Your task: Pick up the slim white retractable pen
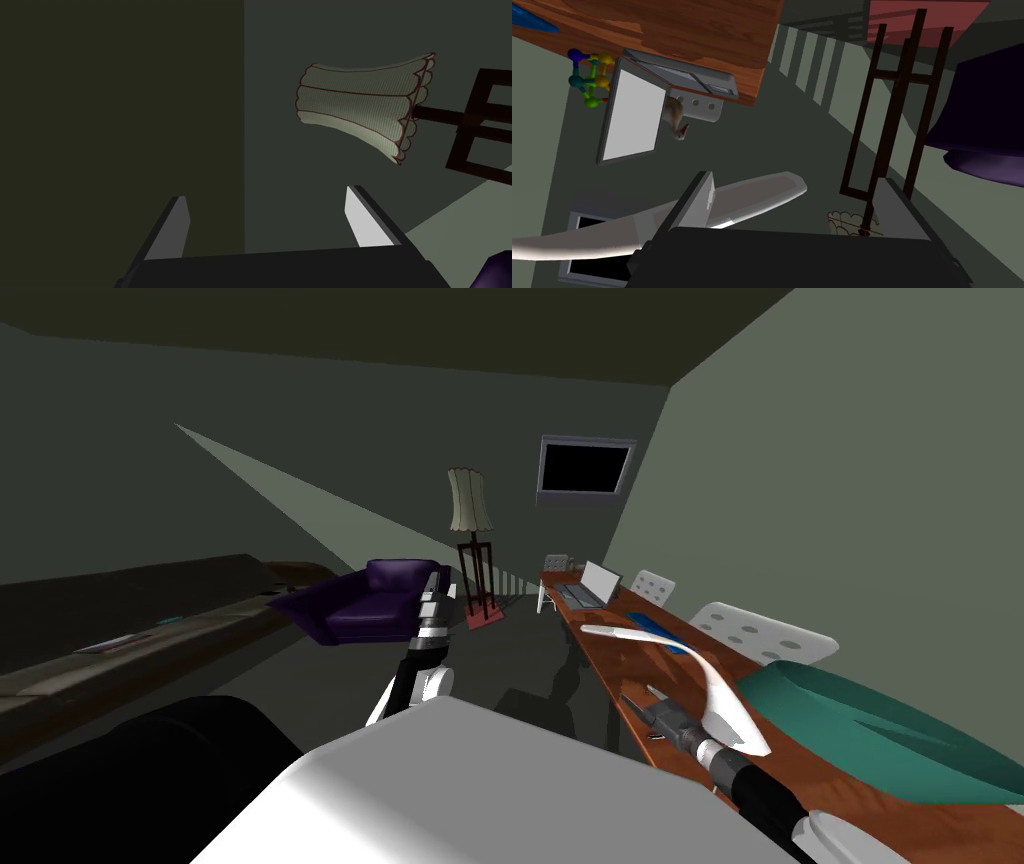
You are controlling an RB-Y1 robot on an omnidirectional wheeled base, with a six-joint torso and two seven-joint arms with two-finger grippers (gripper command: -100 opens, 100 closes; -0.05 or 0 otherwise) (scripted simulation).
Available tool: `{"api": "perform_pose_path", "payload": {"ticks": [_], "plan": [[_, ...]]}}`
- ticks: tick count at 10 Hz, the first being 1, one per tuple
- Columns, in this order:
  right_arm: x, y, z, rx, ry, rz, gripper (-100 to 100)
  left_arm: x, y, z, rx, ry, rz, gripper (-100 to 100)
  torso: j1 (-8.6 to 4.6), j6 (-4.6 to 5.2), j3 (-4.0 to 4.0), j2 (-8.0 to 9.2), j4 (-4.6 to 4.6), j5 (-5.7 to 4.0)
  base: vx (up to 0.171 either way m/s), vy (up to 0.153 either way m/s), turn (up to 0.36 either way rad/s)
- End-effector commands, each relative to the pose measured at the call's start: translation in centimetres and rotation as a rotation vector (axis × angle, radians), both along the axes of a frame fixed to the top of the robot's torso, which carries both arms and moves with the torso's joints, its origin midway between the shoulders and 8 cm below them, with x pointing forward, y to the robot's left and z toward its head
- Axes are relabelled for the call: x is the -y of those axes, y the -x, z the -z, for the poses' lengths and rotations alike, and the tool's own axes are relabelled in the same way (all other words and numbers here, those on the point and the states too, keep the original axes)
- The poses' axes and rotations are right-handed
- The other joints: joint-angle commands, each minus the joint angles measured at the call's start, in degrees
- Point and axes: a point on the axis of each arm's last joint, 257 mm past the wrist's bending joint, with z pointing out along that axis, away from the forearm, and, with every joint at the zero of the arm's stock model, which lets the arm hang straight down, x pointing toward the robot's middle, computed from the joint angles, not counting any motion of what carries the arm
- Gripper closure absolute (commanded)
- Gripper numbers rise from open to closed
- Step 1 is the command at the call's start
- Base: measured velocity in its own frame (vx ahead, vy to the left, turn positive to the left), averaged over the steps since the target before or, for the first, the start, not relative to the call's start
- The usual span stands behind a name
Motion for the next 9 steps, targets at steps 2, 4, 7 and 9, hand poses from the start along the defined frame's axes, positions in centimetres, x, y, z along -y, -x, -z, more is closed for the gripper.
{"api": "perform_pose_path", "payload": {"ticks": [2, 4, 7, 9], "plan": [[2.2, 1.6, 1.9, -0.058, 0.108, -0.024, -100, 0.0, 0.0, 0.0, 0.0, 0.0, 0.0, 0, 0.0, -0.06, 0.0, 0.01, 0.0, 0.0, -0.06, -0.024, 0.263], [4.0, 3.0, 3.3, -0.105, 0.179, -0.039, -100, 0.0, 0.0, 0.0, 0.0, 0.0, 0.0, 0, 0.02, 0.02, -0.07, -0.13, -0.03, 0.0, -0.031, -0.014, 0.181], [5.9, 4.7, 4.9, -0.157, 0.279, -0.073, -100, 0.0, 0.0, 0.0, 0.0, 0.0, 0.0, 0, -0.04, -0.03, -0.03, -0.04, -0.01, 0.0, -0.052, -0.028, 0.236], [7.6, 6.3, 6.2, -0.206, 0.354, -0.098, -100, 0.0, 0.0, 0.0, 0.0, 0.0, 0.0, 0, -0.08, -0.06, -0.04, -0.07, -0.01, -0.02, -0.052, -0.031, 0.28]]}}
